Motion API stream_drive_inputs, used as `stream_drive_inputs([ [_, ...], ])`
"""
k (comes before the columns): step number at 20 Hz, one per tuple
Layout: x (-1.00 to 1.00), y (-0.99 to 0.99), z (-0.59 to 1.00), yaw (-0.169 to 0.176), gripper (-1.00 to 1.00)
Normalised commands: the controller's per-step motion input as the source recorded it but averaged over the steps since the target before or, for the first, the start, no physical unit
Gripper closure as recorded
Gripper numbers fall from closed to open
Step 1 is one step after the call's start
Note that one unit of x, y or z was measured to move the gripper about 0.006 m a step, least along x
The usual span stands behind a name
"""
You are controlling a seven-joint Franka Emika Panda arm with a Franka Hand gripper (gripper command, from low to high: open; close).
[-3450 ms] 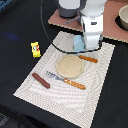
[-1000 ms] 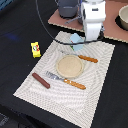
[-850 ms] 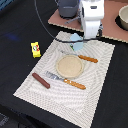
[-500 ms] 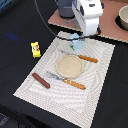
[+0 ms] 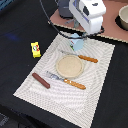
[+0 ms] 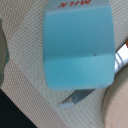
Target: Interact with the objects in diverse but meaningful ways.
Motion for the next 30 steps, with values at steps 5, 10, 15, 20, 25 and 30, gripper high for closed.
stream_drive_inputs([
  [5,-0.13,-0.08,-0.27,0.045,-1.00],
  [10,-0.10,-0.01,-0.21,0.041,-1.00],
  [15,-0.02,0.01,-0.03,0.021,1.00],
  [20,0.00,0.00,0.00,0.000,1.00],
  [25,0.00,0.00,0.00,0.000,1.00],
  [30,0.00,0.00,0.00,0.000,1.00],
])
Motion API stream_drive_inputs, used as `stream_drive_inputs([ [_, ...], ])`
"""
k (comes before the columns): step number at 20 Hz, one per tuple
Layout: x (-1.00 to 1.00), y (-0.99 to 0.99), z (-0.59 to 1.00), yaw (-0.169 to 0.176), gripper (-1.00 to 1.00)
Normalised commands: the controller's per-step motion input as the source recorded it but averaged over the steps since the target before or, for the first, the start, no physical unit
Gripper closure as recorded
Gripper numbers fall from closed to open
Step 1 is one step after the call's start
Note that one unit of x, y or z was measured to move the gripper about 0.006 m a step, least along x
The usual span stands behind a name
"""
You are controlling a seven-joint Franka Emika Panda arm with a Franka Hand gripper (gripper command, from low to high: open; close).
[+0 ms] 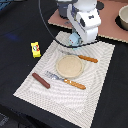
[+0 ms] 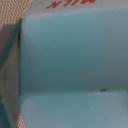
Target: Interact with the objects in diverse but meaningful ways.
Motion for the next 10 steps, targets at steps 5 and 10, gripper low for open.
stream_drive_inputs([
  [5,-0.06,-0.27,0.34,-0.021,1.00],
  [10,0.09,-0.33,1.00,-0.001,1.00],
])
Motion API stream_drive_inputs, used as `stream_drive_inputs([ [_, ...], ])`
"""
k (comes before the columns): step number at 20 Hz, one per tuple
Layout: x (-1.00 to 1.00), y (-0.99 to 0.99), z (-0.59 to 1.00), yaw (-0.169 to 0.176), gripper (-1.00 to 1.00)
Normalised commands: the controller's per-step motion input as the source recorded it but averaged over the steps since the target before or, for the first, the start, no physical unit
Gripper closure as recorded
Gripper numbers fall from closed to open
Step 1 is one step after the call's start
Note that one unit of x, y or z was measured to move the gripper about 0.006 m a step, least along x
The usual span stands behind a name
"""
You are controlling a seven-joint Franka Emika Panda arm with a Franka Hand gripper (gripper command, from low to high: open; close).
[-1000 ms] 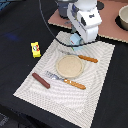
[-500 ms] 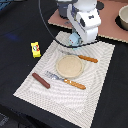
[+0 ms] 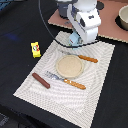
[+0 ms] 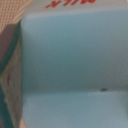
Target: Interact with the objects in diverse but meaningful ways.
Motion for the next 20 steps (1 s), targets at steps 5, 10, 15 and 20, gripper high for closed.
stream_drive_inputs([
  [5,-0.01,-0.70,0.94,-0.006,1.00],
  [10,-0.04,-0.78,0.59,0.000,1.00],
  [15,-0.07,-0.79,0.10,0.000,1.00],
  [20,-0.01,-0.82,0.05,0.000,1.00],
])
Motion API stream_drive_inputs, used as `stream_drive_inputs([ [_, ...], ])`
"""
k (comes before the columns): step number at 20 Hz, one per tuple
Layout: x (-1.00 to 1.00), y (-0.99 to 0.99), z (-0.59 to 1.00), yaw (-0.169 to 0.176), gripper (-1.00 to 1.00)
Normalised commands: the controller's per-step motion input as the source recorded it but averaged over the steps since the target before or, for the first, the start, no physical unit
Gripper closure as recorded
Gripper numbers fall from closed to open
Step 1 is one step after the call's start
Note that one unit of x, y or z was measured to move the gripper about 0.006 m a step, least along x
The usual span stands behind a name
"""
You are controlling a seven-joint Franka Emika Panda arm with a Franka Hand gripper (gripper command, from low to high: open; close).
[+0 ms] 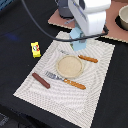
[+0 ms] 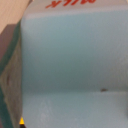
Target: Interact with the objects in diverse but meaningful ways.
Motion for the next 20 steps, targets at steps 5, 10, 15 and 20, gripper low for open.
stream_drive_inputs([
  [5,0.00,-0.85,0.00,0.000,1.00],
  [10,0.00,-0.83,0.00,0.000,1.00],
  [15,0.01,-0.84,0.00,0.000,1.00],
  [20,0.13,-0.88,0.00,0.000,1.00],
])
